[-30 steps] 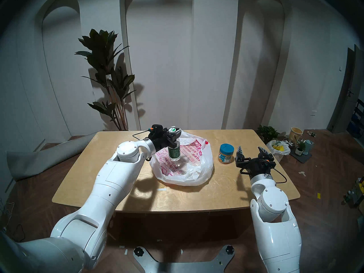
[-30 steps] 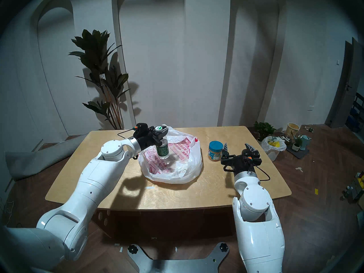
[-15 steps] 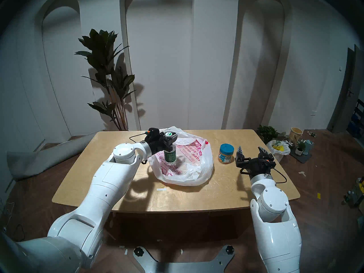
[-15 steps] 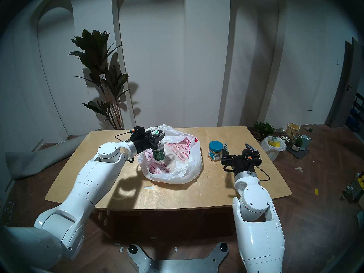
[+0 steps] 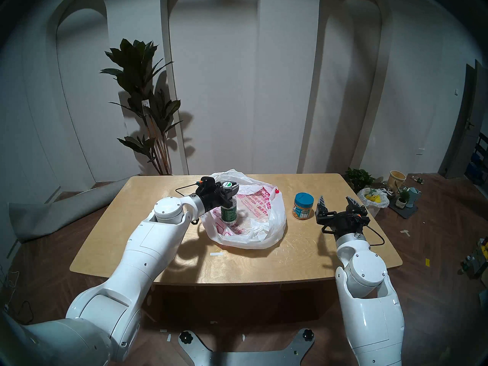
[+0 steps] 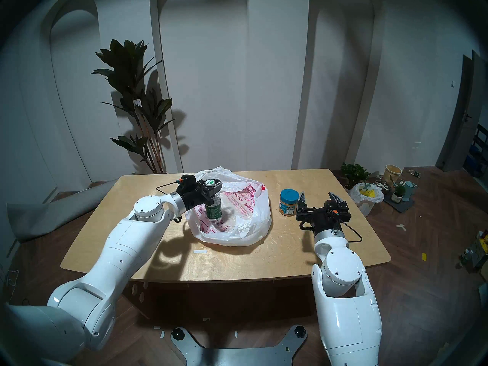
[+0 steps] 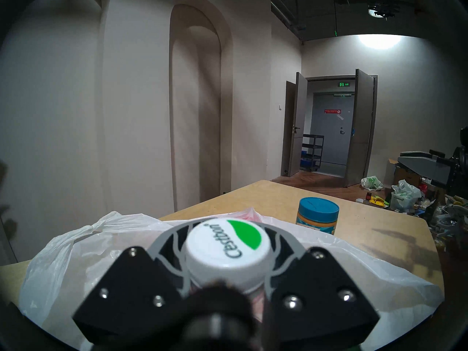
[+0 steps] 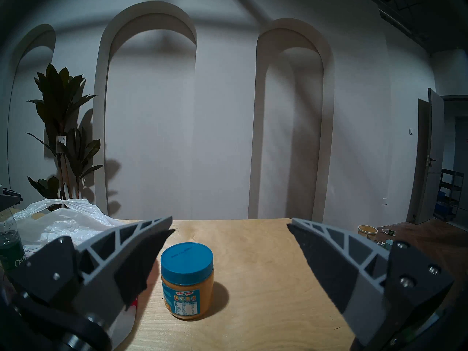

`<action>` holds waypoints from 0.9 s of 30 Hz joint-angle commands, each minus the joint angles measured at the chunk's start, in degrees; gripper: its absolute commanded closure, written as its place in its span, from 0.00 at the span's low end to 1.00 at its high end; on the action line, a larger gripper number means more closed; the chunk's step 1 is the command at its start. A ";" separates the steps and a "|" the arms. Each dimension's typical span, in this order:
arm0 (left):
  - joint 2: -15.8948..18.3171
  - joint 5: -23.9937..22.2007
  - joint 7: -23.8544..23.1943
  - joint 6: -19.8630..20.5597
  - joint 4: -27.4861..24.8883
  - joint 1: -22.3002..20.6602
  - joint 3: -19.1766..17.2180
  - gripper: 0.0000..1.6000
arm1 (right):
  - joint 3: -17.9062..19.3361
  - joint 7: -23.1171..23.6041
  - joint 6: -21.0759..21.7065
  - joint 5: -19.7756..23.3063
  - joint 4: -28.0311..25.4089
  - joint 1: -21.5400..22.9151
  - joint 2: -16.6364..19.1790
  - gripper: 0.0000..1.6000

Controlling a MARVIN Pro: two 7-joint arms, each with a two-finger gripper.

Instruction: Bag the groceries: heavy items first, fragile items on top

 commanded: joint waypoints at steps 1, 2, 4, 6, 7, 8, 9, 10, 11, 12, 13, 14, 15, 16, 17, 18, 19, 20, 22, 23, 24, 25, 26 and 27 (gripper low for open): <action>1.21 1.32 -0.71 1.88 -2.50 -1.10 1.06 0.00 | -0.12 0.03 -0.16 0.02 -1.44 0.23 -0.05 0.00; 1.37 1.40 -0.54 2.07 -3.04 -0.94 1.02 0.00 | -0.12 0.02 -0.17 0.02 -1.44 0.23 -0.05 0.00; 2.20 1.62 -0.88 2.95 -4.38 -0.77 1.12 0.00 | -0.12 0.02 -0.18 0.03 -1.42 0.24 -0.04 0.00; 3.46 1.88 -1.52 3.68 -6.59 -0.16 1.11 0.00 | -0.13 0.02 -0.20 0.03 -1.38 0.26 -0.04 0.00; 4.08 1.90 -1.77 4.04 -7.69 0.13 0.92 0.00 | -0.13 0.01 -0.22 0.03 -1.36 0.27 -0.03 0.00; 4.55 1.70 -2.14 4.29 -8.74 0.42 0.61 0.00 | -0.13 0.01 -0.23 0.03 -1.34 0.28 -0.03 0.00; 5.00 1.69 -2.99 3.62 -8.71 -0.05 0.44 0.00 | -0.13 0.01 -0.24 0.03 -1.31 0.30 -0.03 0.00; 5.45 1.46 -3.08 4.07 -9.84 0.10 -0.02 0.00 | -0.13 0.01 -0.25 0.03 -1.28 0.31 -0.02 0.00; 5.67 1.04 -3.18 4.25 -10.50 0.02 -0.64 0.00 | -0.13 0.01 -0.26 0.03 -1.26 0.32 -0.02 0.00; 6.20 0.57 -3.17 4.57 -12.25 0.09 -1.60 0.00 | -0.13 0.01 -0.27 0.03 -1.21 0.35 -0.01 0.00; 6.13 0.10 -3.71 4.26 -11.54 -0.95 -2.27 0.00 | -0.13 0.01 -0.27 0.03 -1.18 0.36 -0.01 0.00; 6.24 -0.91 -3.24 5.04 -13.30 -0.98 -3.61 0.00 | -0.13 0.00 -0.28 0.03 -1.11 0.40 0.00 0.00; 6.16 -1.76 -3.60 4.95 -13.61 -1.97 -4.61 0.00 | -0.13 0.00 -0.28 0.03 -1.04 0.43 0.00 0.00; 6.39 -2.34 -3.82 5.28 -14.66 -2.40 -5.44 0.00 | -0.13 0.00 -0.28 0.03 -1.00 0.44 0.01 0.00; 6.30 -2.94 -3.97 5.19 -14.98 -3.31 -6.27 0.00 | -0.12 0.00 -0.28 0.03 -0.94 0.47 0.01 0.00; 6.58 -3.22 -4.02 5.41 -15.86 -3.76 -6.92 0.00 | -0.12 0.00 -0.28 0.03 -0.91 0.48 0.02 0.00; 7.33 -2.58 -3.59 5.34 -16.64 -4.50 -7.42 0.00 | -0.12 0.00 -0.29 0.03 -0.88 0.49 0.02 0.00; 7.83 -2.31 -3.29 5.43 -17.38 -4.87 -7.89 0.00 | -0.23 0.07 -0.29 0.11 -0.72 0.52 -0.04 0.00; 9.50 -1.49 -1.96 5.93 -19.34 -4.70 -9.54 0.00 | -0.78 0.60 -0.39 0.34 -0.03 0.60 -0.07 0.00; 9.66 -1.51 -1.91 6.45 -19.93 -4.48 -9.92 0.00 | -1.09 1.18 -1.27 0.57 0.72 0.65 0.12 0.00; 9.76 -1.49 -1.84 6.86 -20.31 -4.34 -10.17 0.00 | -1.22 1.66 -1.91 1.11 1.34 0.69 0.11 0.00; 9.95 -1.45 -1.59 7.59 -21.29 -3.88 -10.49 0.00 | -1.34 2.21 -3.12 1.37 1.88 0.78 0.36 0.00; 10.19 -1.42 -1.15 8.61 -22.61 -3.24 -10.87 0.00 | -1.46 2.66 -4.52 1.33 2.40 0.90 0.74 0.00; 10.22 -1.43 -1.05 8.99 -22.74 -3.20 -10.98 0.00 | -1.33 2.89 -5.50 1.63 2.58 1.55 0.84 0.00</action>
